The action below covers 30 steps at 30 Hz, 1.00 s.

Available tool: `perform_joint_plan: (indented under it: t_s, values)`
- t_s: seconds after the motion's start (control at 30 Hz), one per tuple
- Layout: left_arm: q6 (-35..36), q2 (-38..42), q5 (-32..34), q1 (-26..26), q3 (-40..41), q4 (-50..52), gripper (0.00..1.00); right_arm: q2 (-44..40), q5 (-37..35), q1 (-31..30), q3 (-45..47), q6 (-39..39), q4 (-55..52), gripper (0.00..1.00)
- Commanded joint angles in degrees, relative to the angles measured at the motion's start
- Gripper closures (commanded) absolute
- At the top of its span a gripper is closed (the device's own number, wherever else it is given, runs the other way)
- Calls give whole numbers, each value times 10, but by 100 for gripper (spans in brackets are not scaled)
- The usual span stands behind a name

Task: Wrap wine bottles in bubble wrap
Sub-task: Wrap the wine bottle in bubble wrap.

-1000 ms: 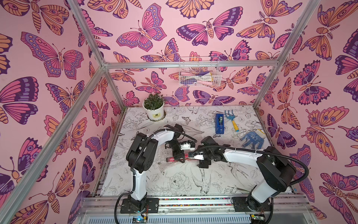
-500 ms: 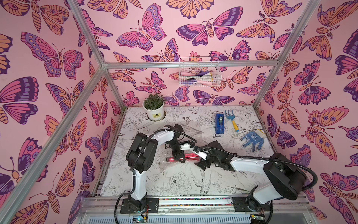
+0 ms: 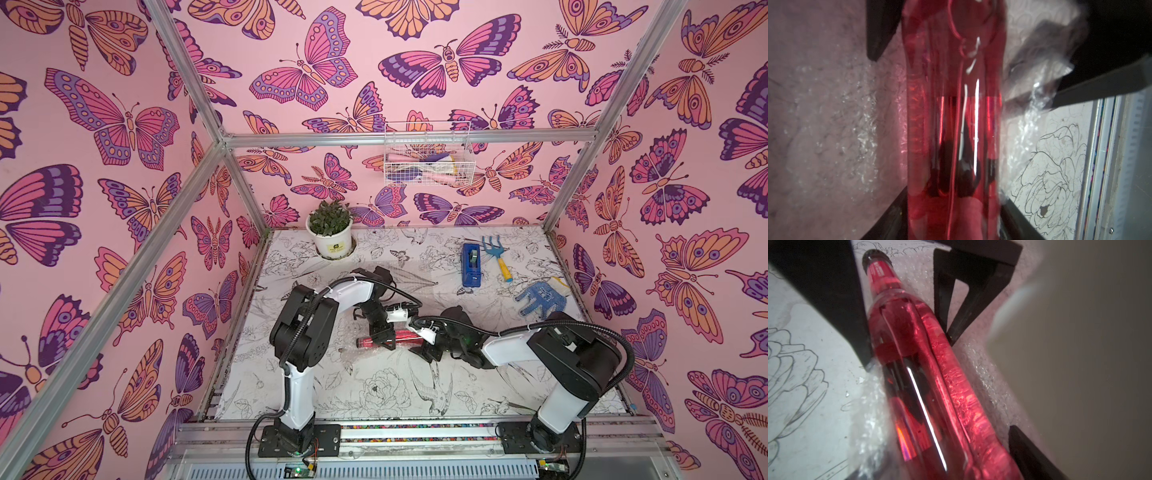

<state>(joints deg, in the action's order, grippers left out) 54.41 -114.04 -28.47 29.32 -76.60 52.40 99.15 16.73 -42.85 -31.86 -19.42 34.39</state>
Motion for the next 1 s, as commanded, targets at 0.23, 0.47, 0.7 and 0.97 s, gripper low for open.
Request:
perform_joint_plan:
  t_s: [0.23, 0.47, 0.7, 0.97]
  values:
    - [9, 14, 8, 3, 23, 4, 28, 15, 45, 0, 23, 17, 30, 62]
    - [1, 50, 6, -5, 36, -20, 18, 6, 55, 8, 30, 23, 23, 75]
    - [-22, 163, 6, -39, 99, -96, 0, -16, 94, 26, 19, 21, -32, 93]
    - [-2, 344, 115, -8, 276, -306, 0, -23, 194, 57, -30, 29, -166, 100]
